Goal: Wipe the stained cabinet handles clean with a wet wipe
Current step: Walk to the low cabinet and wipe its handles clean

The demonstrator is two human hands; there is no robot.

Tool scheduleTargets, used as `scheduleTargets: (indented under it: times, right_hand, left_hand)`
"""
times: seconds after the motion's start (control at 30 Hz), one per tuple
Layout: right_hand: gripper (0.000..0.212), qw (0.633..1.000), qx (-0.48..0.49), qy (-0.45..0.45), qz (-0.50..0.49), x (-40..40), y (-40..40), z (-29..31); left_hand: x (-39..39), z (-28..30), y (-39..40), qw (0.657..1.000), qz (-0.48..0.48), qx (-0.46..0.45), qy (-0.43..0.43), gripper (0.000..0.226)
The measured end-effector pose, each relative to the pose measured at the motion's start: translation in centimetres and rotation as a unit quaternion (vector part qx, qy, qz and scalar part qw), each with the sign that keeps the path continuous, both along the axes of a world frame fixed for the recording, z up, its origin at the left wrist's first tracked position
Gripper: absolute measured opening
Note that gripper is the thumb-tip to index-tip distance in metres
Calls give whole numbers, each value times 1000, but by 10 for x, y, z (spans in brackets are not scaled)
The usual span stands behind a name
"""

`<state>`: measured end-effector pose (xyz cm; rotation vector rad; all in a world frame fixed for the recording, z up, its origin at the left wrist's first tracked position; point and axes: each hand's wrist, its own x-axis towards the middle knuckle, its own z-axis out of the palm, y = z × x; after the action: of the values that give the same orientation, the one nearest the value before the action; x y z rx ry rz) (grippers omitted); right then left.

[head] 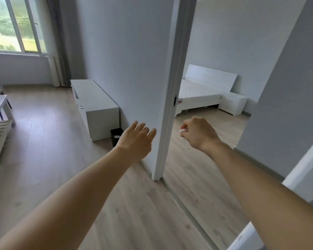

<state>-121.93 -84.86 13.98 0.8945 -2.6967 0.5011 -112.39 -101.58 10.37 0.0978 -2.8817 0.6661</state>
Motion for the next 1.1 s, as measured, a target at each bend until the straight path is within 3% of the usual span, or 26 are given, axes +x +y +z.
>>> scheduleTargets:
  times: [0.17,0.33,0.63,0.93,1.1]
  right_hand:
    - [17,999,-21,0,47,-90,-125,-9]
    - [14,994,-20,-36,98,-169,-275,2]
    - [15,970,-24,-46,236,-217,-579,-3]
    - [16,982,-43,-110,150,-303,-858,-18]
    - [14,986,-55,-101,122,-358,-976,-15]
  left_hand:
    - [-70,-14,-113,999,34,-19,-6,53]
    - [-132,11,-240,996,83,-22,3,52]
    - [-195,5,-500,986,167,-12,2,50]
    - [-275,4,-792,988,123,-79,-43,54]
    - [-344,21,-922,992,105,-63,-27,52]
